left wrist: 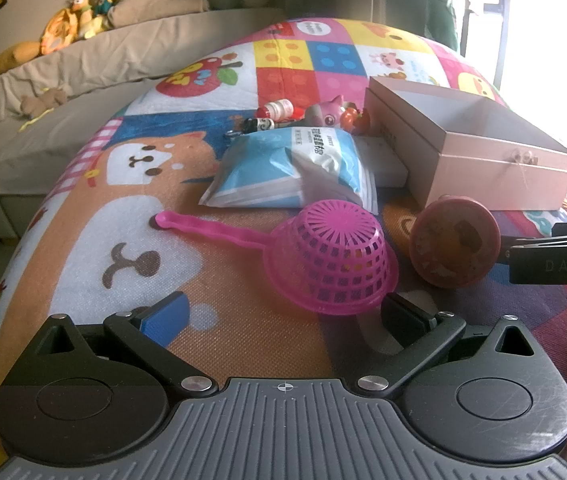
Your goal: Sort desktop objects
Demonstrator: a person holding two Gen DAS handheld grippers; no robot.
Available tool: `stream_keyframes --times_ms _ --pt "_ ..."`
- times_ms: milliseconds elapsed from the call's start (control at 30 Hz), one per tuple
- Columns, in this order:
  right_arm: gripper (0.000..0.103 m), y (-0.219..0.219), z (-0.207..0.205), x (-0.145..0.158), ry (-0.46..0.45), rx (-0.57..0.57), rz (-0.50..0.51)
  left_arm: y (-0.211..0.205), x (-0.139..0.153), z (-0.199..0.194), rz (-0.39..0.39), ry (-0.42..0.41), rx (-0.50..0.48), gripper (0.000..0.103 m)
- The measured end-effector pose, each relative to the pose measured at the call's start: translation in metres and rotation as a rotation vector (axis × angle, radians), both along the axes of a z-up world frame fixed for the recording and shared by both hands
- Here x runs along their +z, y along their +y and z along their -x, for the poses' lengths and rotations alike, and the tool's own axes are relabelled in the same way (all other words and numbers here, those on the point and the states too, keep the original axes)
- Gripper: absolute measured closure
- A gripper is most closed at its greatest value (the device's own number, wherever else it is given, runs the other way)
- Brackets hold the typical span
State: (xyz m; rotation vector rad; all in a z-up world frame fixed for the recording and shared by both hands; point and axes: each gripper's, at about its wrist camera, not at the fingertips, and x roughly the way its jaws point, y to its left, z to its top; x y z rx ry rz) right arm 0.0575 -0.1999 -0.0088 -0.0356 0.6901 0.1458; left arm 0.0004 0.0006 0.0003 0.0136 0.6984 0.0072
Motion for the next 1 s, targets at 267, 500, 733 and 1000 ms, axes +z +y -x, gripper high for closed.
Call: stream_keyframes --times_ms 267,500,733,1000 --pt "0.000 -0.0005 0.0001 0.0003 0.000 0.000 0.000 0.0001 0.0000 0.0001 0.001 0.000 0.000 0.000" --pt "0.000 -0.0004 -0.0001 0.0003 0.000 0.000 0.000 0.0000 0.0000 -0.0001 0.001 0.000 0.000 0.000" --pt "0.000 -0.0004 0.0001 0.0004 0.001 0.000 0.001 0.0002 0.0000 0.0002 -0.001 0.000 0.001 0.000" --pt "0.000 0.0014 0.0006 0.0037 0.046 0.010 0.010 -0.0022 0.0014 0.0000 -0.004 0.011 0.001 0.000"
